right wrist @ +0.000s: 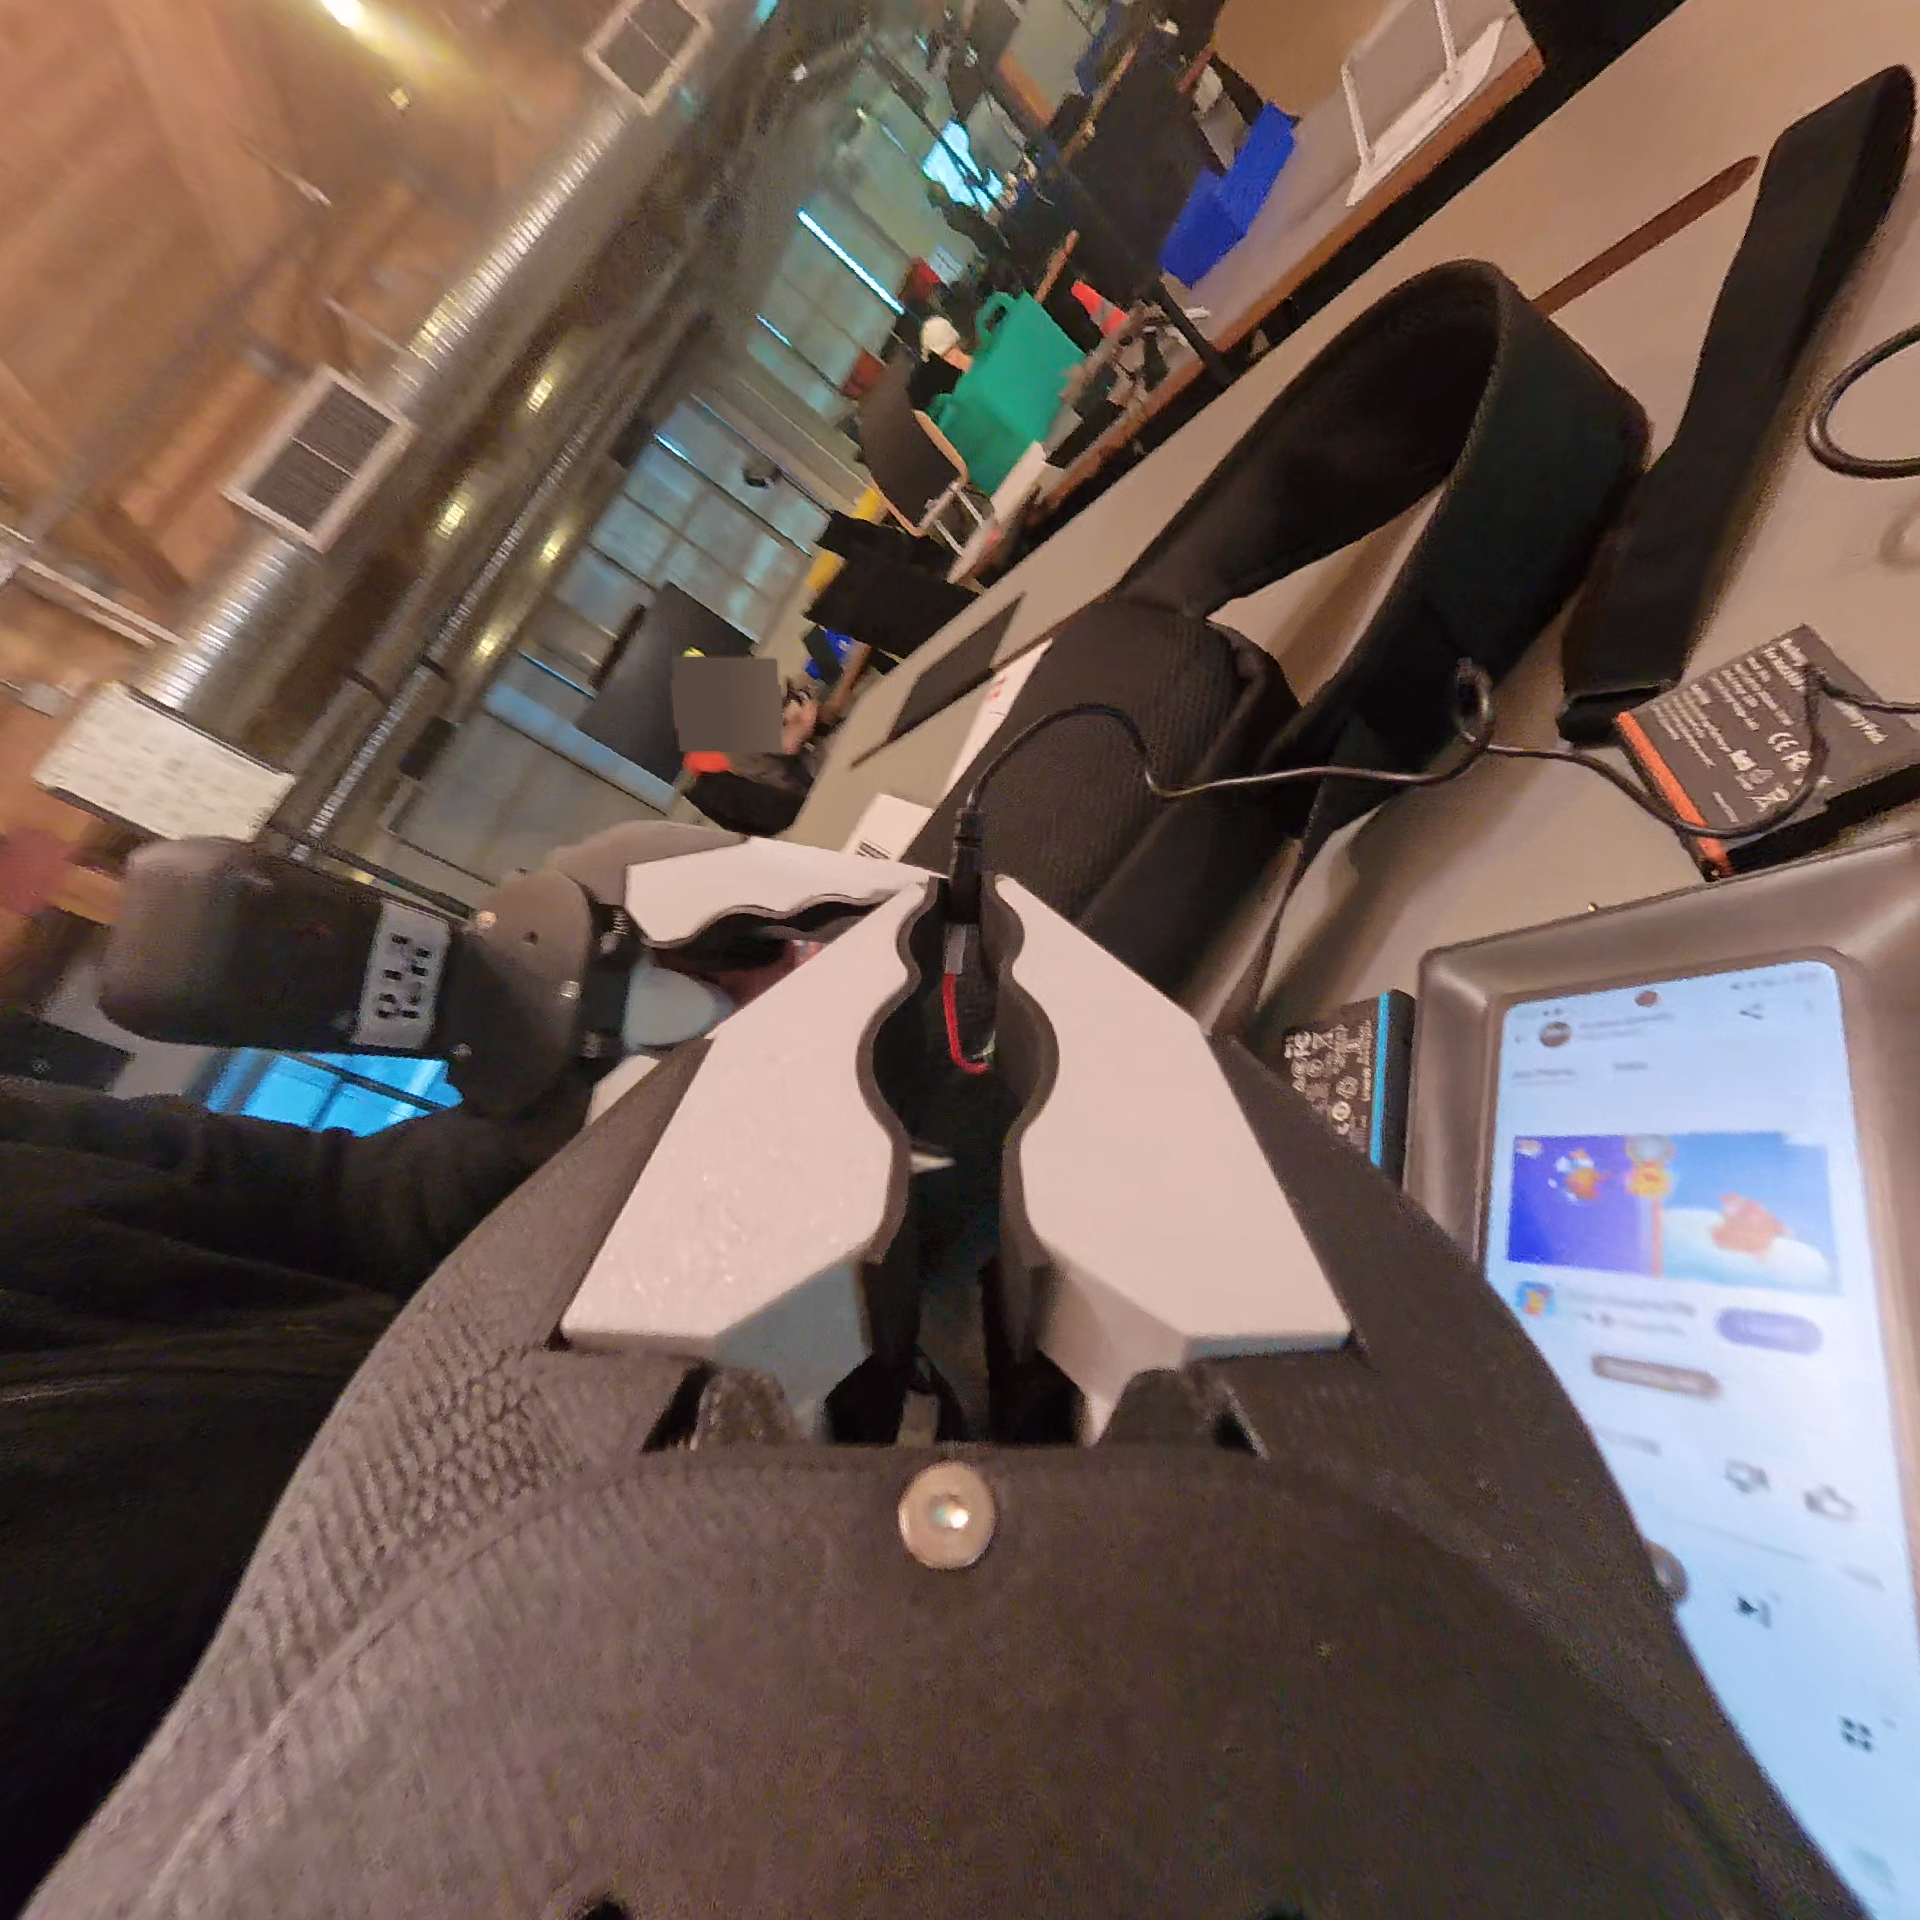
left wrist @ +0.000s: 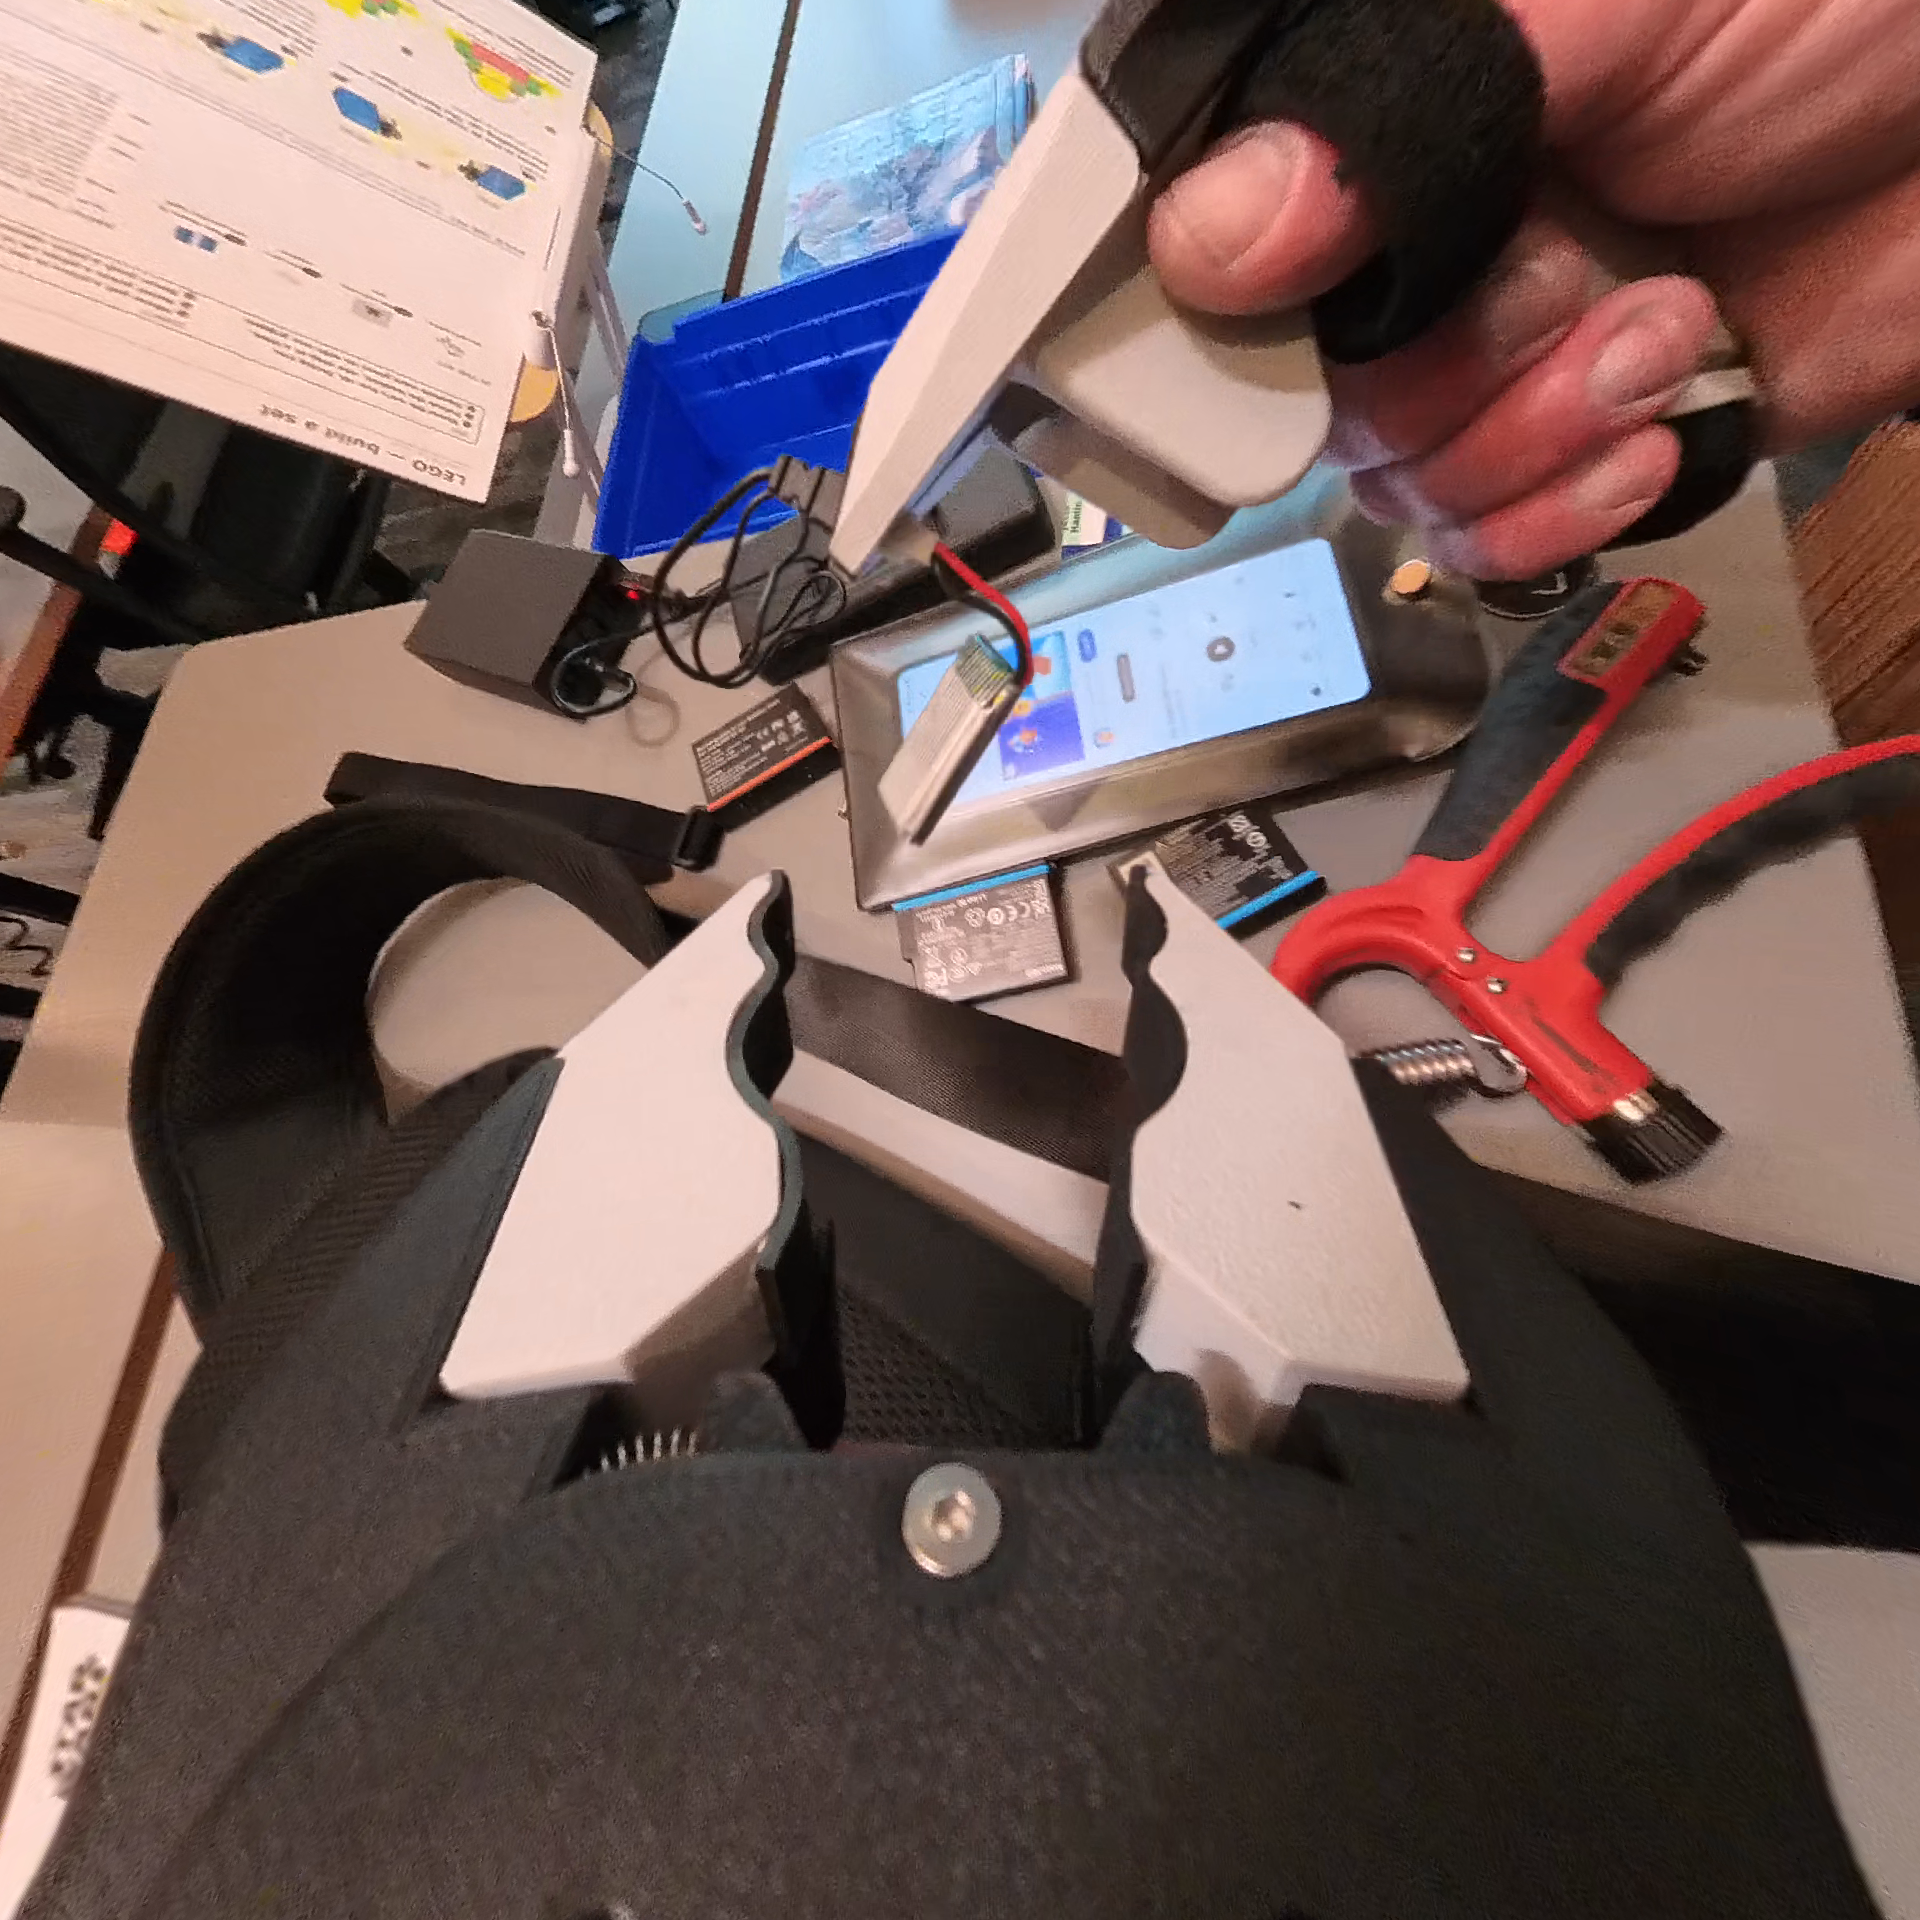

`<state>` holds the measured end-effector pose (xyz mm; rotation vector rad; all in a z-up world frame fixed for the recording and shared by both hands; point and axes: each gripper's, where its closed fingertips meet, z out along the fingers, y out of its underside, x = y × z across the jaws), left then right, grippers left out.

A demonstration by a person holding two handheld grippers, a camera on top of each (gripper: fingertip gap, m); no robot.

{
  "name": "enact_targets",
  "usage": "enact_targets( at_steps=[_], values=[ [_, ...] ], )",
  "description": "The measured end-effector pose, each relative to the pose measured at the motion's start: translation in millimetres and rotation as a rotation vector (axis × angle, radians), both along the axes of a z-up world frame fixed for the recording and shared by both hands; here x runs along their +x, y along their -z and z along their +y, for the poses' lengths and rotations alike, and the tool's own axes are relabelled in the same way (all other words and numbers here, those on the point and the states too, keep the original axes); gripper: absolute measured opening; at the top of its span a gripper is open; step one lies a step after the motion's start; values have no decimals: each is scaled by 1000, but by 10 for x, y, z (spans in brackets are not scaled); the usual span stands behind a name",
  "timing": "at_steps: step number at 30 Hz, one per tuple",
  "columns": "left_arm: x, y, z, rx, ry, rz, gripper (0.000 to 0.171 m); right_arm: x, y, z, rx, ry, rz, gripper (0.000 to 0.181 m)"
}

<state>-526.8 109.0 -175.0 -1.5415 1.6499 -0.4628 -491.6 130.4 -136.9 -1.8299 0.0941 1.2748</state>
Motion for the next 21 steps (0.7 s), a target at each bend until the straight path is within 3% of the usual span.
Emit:
enact_targets(
  at_steps=[5, 8, 13, 16, 18, 21],
  values=[
    [236, 19, 68, 108, 39, 11, 50, -4, -69, 39, -1, -23, 69, 3],
    [322, 18, 98, 158, 41, -7, 20, 7, -93, 60, -4, -28, 75, 3],
    [405, 7, 79, 130, 57, -52, 5, 10, -173, 90, 4, -36, 124, 3],
    [429, -45, 12, -53, 48, -128, 5, 39, -208, 128, 28, -21, 91, 11],
    [450, -166, -19, -298, 14, -243, 4, 67, -255, 124, 38, -13, 85, 36],
    [467, -353, -8, -626, -23, -398, 5, 118, -314, 57, 91, 14, 25, 47]
  ],
)
